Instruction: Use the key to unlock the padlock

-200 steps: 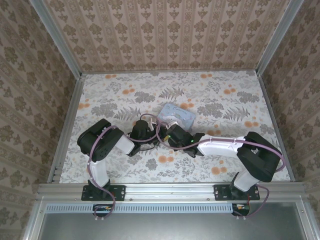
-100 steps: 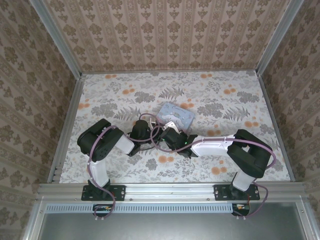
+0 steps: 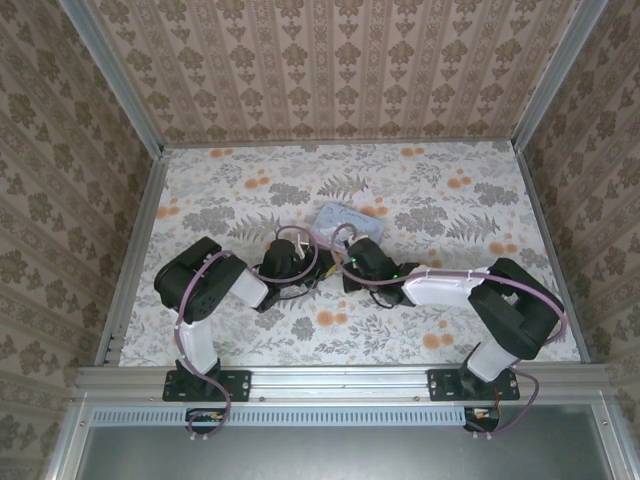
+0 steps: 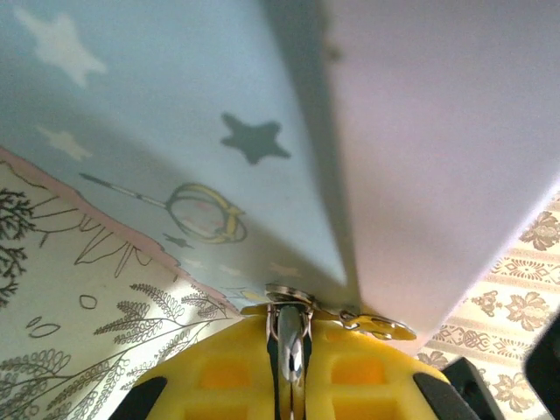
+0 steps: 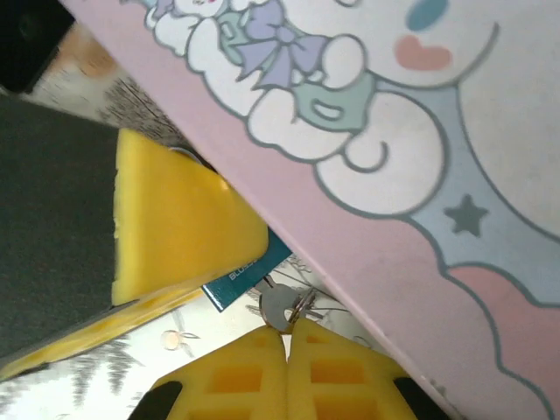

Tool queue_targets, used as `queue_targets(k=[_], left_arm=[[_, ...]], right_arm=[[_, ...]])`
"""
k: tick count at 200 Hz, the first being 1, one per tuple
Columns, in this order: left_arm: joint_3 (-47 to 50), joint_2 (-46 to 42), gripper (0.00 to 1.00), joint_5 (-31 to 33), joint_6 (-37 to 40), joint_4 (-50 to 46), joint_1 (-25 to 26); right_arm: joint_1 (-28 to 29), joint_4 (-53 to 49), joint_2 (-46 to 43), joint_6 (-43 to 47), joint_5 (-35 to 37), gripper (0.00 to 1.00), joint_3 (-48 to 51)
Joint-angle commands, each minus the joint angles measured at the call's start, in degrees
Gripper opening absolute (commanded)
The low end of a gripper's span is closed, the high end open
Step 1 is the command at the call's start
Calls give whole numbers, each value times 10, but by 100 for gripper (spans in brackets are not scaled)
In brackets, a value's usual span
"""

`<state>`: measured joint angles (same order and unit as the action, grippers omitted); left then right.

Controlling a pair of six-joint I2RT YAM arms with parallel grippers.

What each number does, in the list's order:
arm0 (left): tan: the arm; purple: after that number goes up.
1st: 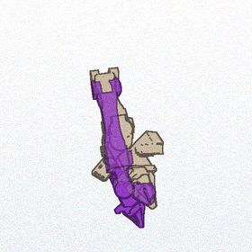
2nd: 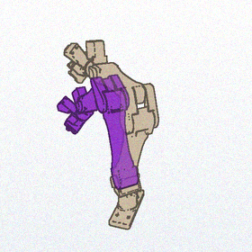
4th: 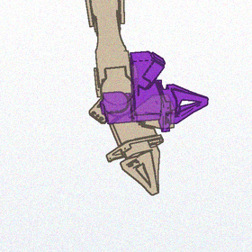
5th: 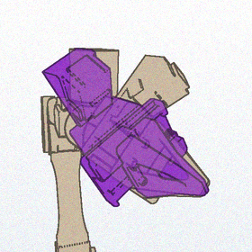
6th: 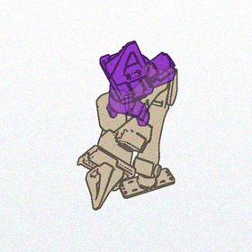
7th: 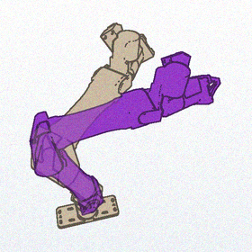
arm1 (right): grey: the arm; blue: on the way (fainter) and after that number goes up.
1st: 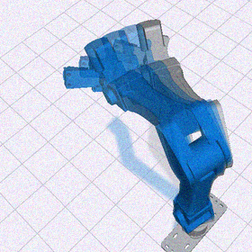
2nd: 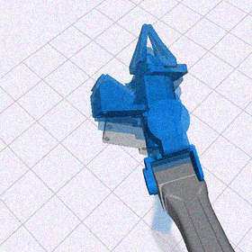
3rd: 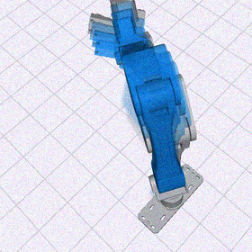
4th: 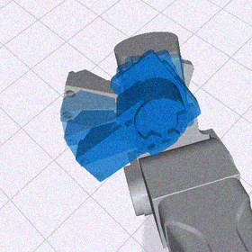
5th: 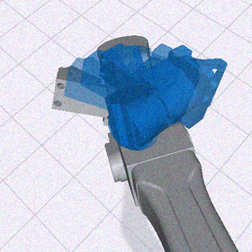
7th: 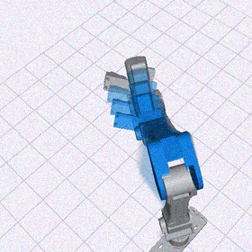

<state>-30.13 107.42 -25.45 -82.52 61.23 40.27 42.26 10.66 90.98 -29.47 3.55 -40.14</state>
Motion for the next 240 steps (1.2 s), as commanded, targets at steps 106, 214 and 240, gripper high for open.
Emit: queue_targets(k=[106,214,240], left_arm=[[18,6,0,-55,11,-8,1],[31,-52,28,-65,60,-76,9],[45,-83,43,-62,68,-100,9]], right_arm=[[-35,70,-78,-108,-101,48,62],[-79,130,-44,-155,-92,51,61],[-102,148,-37,-168,-100,52,53]])
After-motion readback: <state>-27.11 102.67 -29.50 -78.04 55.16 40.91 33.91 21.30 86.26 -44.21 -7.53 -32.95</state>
